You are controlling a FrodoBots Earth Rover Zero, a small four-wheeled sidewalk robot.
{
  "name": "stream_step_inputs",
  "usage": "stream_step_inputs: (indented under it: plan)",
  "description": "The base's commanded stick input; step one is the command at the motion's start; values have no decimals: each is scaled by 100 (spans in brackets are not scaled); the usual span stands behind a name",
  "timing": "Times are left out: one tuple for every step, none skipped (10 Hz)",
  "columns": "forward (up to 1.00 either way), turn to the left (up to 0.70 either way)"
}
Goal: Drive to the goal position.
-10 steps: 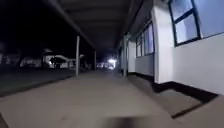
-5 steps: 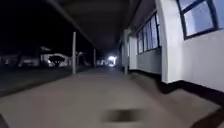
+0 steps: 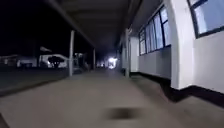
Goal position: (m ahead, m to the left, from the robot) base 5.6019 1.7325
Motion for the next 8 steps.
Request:
stream_step_inputs:
  plan:
    - [100, 0]
    - [100, 0]
    - [100, 0]
    - [100, 0]
    - [100, 0]
    - [100, 0]
    - [100, 0]
    - [100, 0]
